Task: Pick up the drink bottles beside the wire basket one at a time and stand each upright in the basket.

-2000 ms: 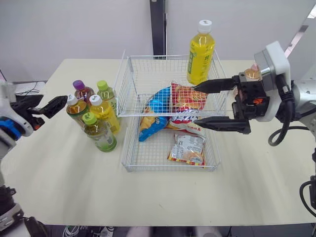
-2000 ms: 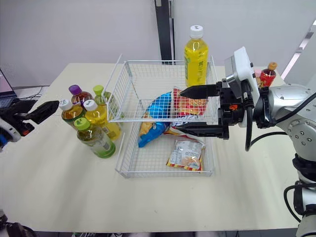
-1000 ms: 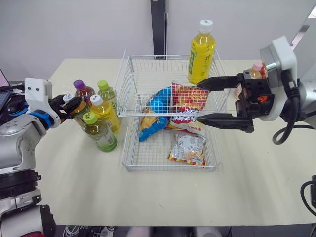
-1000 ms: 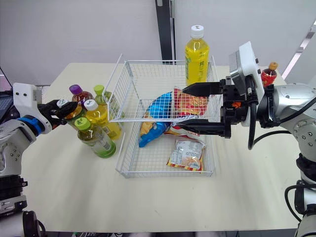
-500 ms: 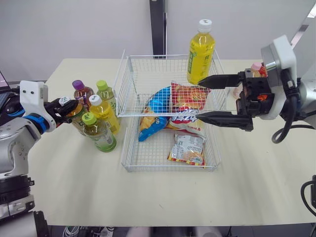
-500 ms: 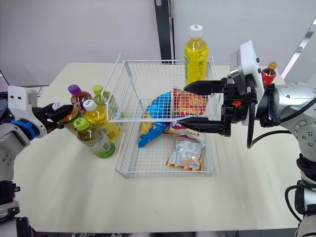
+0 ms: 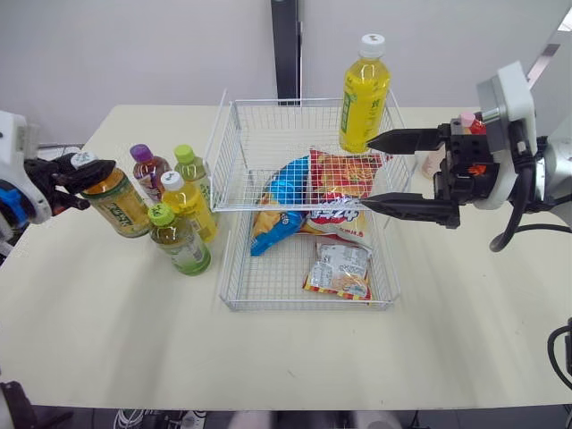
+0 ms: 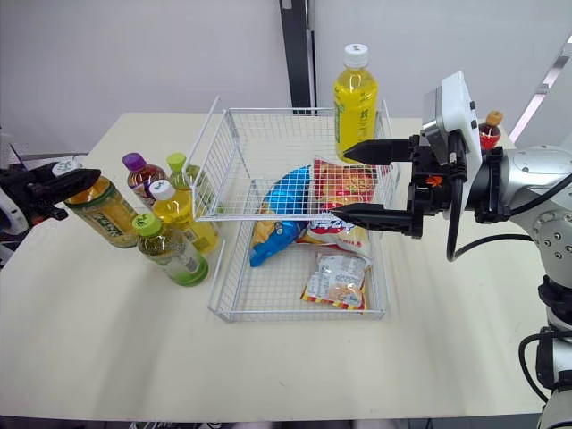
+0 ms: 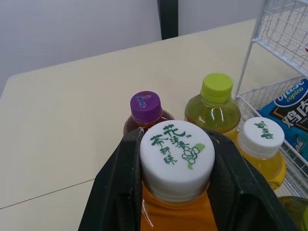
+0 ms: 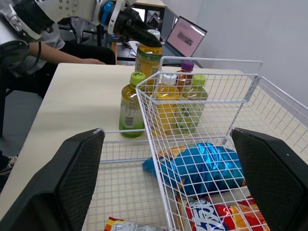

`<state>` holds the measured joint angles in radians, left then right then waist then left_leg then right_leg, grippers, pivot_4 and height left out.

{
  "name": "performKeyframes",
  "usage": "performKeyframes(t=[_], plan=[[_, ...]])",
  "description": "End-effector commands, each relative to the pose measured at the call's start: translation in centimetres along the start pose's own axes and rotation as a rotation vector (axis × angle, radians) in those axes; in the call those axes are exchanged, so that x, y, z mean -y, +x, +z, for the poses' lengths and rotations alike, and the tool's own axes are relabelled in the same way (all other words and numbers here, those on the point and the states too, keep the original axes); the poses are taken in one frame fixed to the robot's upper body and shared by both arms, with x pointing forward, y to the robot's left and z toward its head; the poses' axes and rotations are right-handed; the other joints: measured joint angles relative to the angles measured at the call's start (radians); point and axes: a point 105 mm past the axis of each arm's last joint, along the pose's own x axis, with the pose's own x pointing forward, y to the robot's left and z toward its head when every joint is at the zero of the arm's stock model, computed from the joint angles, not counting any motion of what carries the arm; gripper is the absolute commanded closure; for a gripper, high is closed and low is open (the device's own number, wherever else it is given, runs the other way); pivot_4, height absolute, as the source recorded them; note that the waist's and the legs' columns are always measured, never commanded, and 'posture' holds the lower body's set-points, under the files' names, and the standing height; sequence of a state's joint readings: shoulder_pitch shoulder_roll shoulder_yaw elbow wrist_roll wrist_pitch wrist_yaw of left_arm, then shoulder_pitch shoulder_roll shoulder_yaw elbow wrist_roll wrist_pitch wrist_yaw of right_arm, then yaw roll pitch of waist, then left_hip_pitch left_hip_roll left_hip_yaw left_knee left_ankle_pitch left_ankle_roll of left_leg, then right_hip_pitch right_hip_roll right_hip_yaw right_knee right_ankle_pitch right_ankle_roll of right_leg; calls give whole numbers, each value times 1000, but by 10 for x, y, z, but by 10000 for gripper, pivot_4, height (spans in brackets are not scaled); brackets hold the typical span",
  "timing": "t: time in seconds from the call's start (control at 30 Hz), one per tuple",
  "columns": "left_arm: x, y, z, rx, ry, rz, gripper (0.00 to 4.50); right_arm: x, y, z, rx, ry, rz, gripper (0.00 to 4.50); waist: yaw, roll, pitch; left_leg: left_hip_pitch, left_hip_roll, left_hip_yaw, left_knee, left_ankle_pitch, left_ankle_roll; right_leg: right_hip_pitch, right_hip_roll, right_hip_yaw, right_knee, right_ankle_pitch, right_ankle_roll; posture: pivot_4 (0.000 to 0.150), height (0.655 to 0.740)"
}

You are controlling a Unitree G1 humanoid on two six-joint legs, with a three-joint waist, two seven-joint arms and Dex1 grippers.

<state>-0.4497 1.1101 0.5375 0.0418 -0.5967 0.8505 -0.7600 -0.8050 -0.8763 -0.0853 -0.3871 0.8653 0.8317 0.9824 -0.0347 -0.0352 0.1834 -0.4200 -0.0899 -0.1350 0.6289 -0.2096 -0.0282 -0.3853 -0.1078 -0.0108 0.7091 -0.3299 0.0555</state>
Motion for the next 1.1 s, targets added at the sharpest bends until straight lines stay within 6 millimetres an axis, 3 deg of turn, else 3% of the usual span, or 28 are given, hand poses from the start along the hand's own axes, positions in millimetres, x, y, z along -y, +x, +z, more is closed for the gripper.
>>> performKeyframes(t=[0.03,0.27,0.57,0.67,0.8,0.93,1.1], plan=[[-12,-27,60,158,58,4,31466,1,-6,7,16,-30,-11,0,0,0,0,0,0,0,0,0,0,0,0,0,0,0,0,1500,7400],[14,-26,121,245,87,-189,31466,6,-17,9,5,-33,-53,0,6,-1,0,-2,-1,0,0,0,0,0,1,-1,-2,0,1,1500,7400],[67,5,200,411,65,-475,31466,3,-32,8,-13,-28,-133,0,-3,-3,2,-5,-2,0,2,0,0,-1,2,-2,0,1,3,1500,7400],[80,10,217,440,66,-540,31466,3,-36,7,-19,-28,-167,0,-22,-3,2,-6,-2,2,2,0,0,-3,2,0,0,1,3,1500,7400],[103,31,221,414,93,-633,31466,8,-43,6,-30,-32,-239,0,-29,-3,2,-6,-1,3,2,0,0,-4,2,0,1,1,3,1500,7400],[140,63,214,371,150,-717,31466,13,-53,3,-51,-34,-309,0,-20,-3,2,-6,-2,2,3,0,0,-4,2,0,3,1,3,1500,7400],[166,98,208,370,173,-696,31466,13,-59,2,-61,-36,-344,0,-18,-4,3,-9,-2,2,9,0,1,-4,1,0,3,1,3,1500,7400]])
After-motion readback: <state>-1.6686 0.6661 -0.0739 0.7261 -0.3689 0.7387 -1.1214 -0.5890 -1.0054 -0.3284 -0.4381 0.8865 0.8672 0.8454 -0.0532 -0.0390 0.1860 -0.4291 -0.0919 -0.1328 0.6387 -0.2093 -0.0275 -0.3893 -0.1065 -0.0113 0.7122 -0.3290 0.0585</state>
